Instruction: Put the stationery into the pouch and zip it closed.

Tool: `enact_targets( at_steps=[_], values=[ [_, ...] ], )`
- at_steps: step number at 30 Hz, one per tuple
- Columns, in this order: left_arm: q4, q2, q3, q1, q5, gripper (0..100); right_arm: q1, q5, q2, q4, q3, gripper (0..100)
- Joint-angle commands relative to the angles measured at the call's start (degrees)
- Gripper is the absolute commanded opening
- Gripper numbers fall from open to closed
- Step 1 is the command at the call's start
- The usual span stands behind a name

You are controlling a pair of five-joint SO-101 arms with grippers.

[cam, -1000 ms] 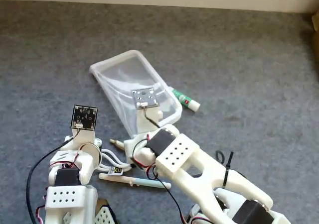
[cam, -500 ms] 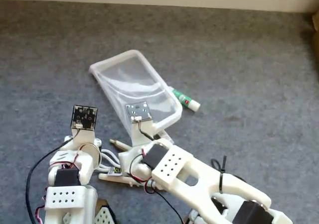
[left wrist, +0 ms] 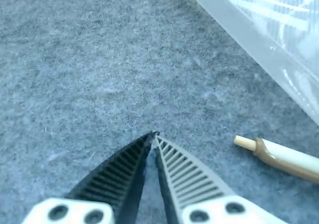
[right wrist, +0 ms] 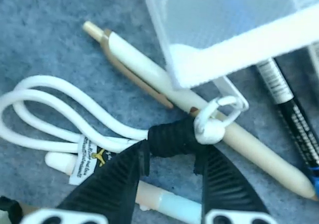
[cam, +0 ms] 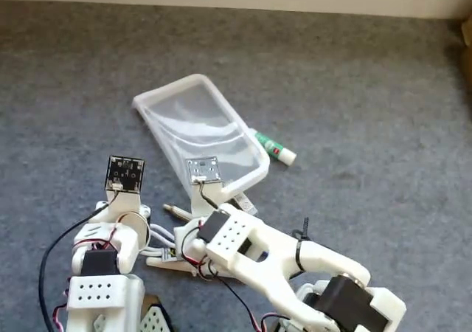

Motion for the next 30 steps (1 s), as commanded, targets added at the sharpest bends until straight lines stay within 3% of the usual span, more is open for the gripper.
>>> enact_targets(
  at_steps=[1, 8, 24, 30],
  values=[
    [0.26, -0.75, 1.45, 0.48, 0.44, 1, 0.75, -0.97, 0.31, -0.75, -1.63, 14.9],
    [0.26, -0.75, 1.45, 0.48, 0.44, 1, 6.11, -2.20, -5.41, -0.92, -1.45, 14.9],
    [0.26, -0.75, 1.45, 0.48, 0.44, 1, 6.81, -3.43, -1.45, -1.10, -1.71, 14.4],
    [0.26, -0.75, 1.45, 0.48, 0.44, 1, 6.81, -2.29, -4.44, -1.01, -1.45, 2.6]
  ],
)
